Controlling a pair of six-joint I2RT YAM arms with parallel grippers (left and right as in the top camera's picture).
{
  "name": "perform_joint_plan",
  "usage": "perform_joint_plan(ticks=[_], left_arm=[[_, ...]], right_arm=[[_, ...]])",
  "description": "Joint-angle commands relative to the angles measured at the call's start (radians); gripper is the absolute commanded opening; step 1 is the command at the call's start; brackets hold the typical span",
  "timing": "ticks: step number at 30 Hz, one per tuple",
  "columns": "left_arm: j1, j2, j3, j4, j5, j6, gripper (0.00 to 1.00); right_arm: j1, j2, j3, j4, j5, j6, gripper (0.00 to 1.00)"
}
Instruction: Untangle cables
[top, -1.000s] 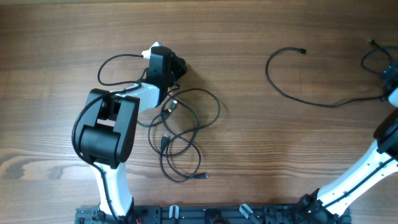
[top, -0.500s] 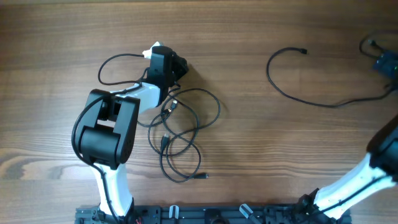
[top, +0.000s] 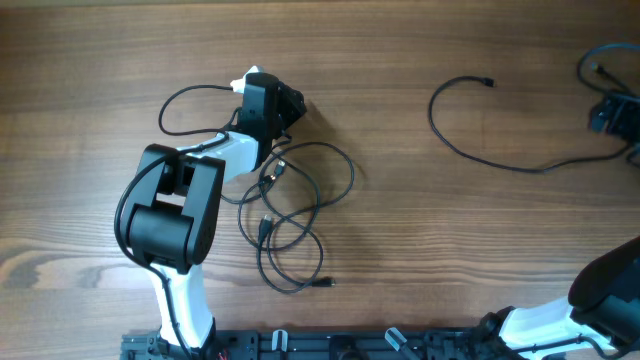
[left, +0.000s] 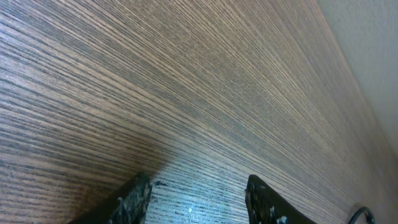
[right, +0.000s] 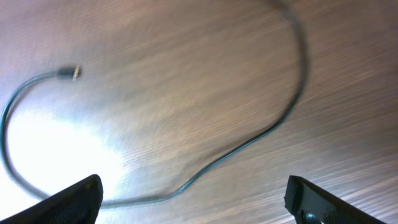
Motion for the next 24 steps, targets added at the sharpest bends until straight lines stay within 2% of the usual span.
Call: perform_joint_plan(ticks=[1, 4, 11, 12, 14, 20, 21, 22, 23, 24], left_arm=[[-0.001, 0.053, -0.049, -0.061, -0.045, 0.006, 0.56], [-0.001, 0.053, -0.049, -0.061, -0.045, 0.006, 0.59], [-0.001, 0.053, -0.049, -0.061, -0.045, 0.006, 0.67], [-0.001, 0.053, -0.049, -0.061, -0.047, 0.006, 0.68], [-0.001, 0.053, -0.049, -0.061, -0.063, 0.006, 0.69], [-0.001, 0.053, -0.049, -0.061, -0.067, 0.006, 0.74], [-0.001, 0.053, -0.049, -0.061, -0.067, 0.006, 0.8], [-0.001, 0.053, -0.049, -0.061, -0.067, 0.006, 0.94], [-0.001, 0.053, -0.049, -0.061, -0.067, 0.006, 1.0], [-0.001, 0.053, -0.049, -0.061, -0.067, 0.006, 1.0]], right_arm=[[0.021, 0.006, -0.051, -0.059, -0.083, -0.219, 0.97], [0.022, 0.006, -0.101, -0.097, -0.073, -0.311, 1.0], [0.022, 0.008, -0.269, -0.032, 0.13, -0.325, 1.0], [0.022, 0.008, -0.3, -0.016, 0.154, -0.361, 0.99], [0.022, 0.008, -0.349, 0.007, 0.153, -0.449, 0.99], [0.022, 0.018, -0.454, 0.137, 0.15, -0.475, 0.97], [0.022, 0.023, -0.468, 0.164, 0.145, -0.475, 0.97], [0.022, 0.032, -0.48, 0.188, 0.133, -0.476, 0.99], [0.022, 0.039, -0.488, 0.204, 0.128, -0.477, 1.0], [0.022, 0.05, -0.495, 0.226, 0.128, -0.479, 1.0]])
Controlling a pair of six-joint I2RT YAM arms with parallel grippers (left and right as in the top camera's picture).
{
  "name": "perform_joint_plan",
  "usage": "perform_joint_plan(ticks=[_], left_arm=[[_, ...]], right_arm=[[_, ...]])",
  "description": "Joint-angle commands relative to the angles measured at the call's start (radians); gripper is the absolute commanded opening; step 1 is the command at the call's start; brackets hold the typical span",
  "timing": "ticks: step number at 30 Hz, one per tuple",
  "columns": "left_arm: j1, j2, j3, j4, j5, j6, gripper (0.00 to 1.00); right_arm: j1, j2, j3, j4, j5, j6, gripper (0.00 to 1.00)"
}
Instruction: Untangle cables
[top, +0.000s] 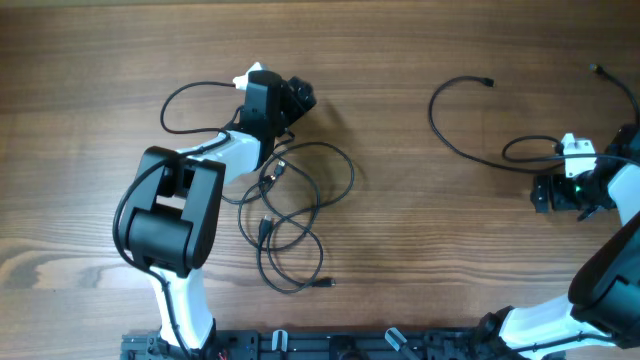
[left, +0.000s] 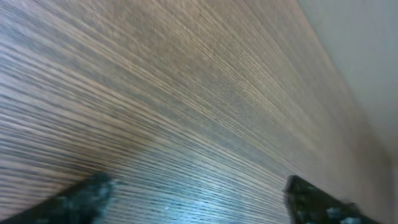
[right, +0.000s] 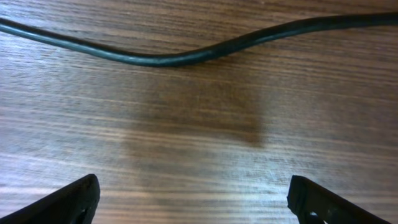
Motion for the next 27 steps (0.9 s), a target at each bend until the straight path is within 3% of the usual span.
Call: perform_joint_plan(ticks=[1, 17, 27], left_arm=[[0.014, 0.071, -0.059, -0.059, -0.056, 0.004, 1.0], [0.014, 0.071, -0.059, -0.054, -0.056, 0.004, 1.0], [0.014, 0.071, -0.059, -0.05, -0.056, 0.004, 1.0]], right_arm=[[0.002, 0.045, -0.03, 0.053, -0.006, -0.024, 1.0], [0.013, 0.276, -0.039, 0.294, -0.01, -0.02, 0.93], [0.142, 0.387, -0.039, 0.523, -0.044, -0.017, 0.93]])
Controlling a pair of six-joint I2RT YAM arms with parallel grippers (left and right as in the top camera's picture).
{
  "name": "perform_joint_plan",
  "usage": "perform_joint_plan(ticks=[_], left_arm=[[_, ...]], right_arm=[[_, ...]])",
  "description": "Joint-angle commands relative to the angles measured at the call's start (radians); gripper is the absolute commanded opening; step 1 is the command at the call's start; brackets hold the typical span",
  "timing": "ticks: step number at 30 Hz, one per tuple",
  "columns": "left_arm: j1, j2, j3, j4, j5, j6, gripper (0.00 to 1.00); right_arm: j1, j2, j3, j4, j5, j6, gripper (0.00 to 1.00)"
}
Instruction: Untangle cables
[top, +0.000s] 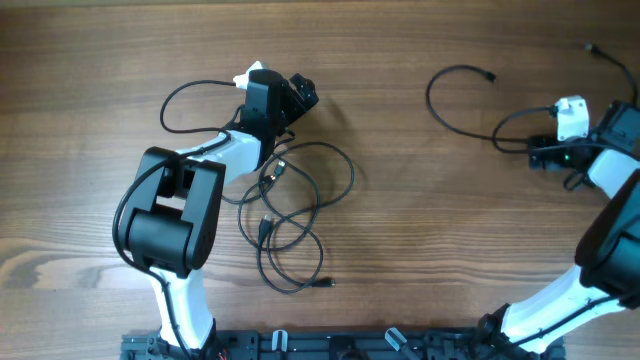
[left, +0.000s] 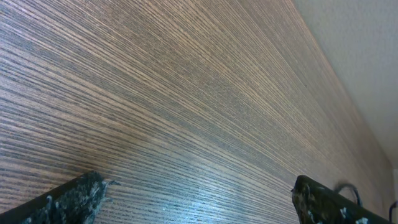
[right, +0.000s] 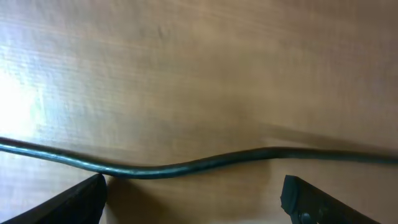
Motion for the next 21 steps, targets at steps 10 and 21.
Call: perform_joint_plan(ticks=[10, 21], left_arm=[[0.015, 0.073, -0.06, -0.05, -0.051, 0.002, 1.0], [0.015, 0.073, -0.06, -0.05, -0.051, 0.002, 1.0]], right_arm=[[0.123, 0.326, -0.072, 0.199, 0.018, 0.197, 1.0], [0.123, 0.376, -0.063, 0.58, -0.077, 0.57, 1.0]])
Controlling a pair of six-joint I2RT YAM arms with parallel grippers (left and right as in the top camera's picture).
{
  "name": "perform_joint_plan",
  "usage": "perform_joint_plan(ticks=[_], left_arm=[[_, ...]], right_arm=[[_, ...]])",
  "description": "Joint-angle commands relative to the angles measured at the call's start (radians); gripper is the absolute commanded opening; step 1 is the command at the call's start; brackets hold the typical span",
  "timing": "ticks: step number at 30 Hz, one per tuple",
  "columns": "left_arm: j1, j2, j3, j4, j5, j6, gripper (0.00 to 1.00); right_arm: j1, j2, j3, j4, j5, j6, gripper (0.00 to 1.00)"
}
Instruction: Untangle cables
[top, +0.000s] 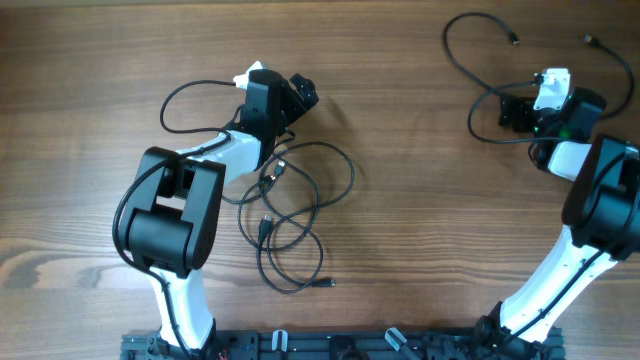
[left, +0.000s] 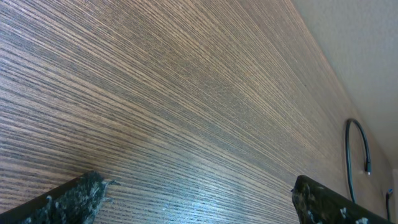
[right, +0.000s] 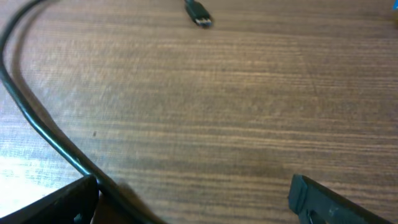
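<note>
A tangle of black cables (top: 295, 200) lies mid-table beside the left arm, with one loop (top: 170, 105) reaching out to the far left. My left gripper (top: 305, 92) (left: 199, 186) stands open over bare wood just beyond the tangle, holding nothing. A separate black cable (top: 447, 45) (right: 37, 124) curls in the far right corner, and its plug (right: 199, 17) lies free. My right gripper (top: 508, 112) (right: 196, 186) is open, and this cable runs past the inside of its left finger (right: 68, 202).
The wooden table (top: 400, 200) ends at its far edge close behind both grippers. Another cable end (top: 590, 40) lies at the far right edge. The right arm's white link (top: 575, 160) stretches along the right side. A distant cable loop (left: 346, 162) shows in the left wrist view.
My right gripper has moved farther back and to the left, and the separate cable now curls closer to the far right corner. The left gripper and the tangle are unchanged.
At first the right gripper was at the far right edge and the left jaws stood narrower. Then the left jaws were wide, and the right gripper was low beside the separate cable. Later that cable crossed its open jaws, and now both are farther back.
</note>
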Motion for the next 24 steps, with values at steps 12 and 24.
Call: perform_joint_plan(ticks=[12, 24], left_arm=[[0.015, 0.073, -0.059, -0.053, -0.051, 0.002, 1.0], [0.015, 0.073, -0.059, -0.051, -0.052, 0.002, 1.0]], right_arm=[[0.005, 0.034, -0.005, -0.251, -0.006, 0.082, 1.0], [-0.003, -0.417, -0.005, -0.692, 0.232, -0.111, 1.0]])
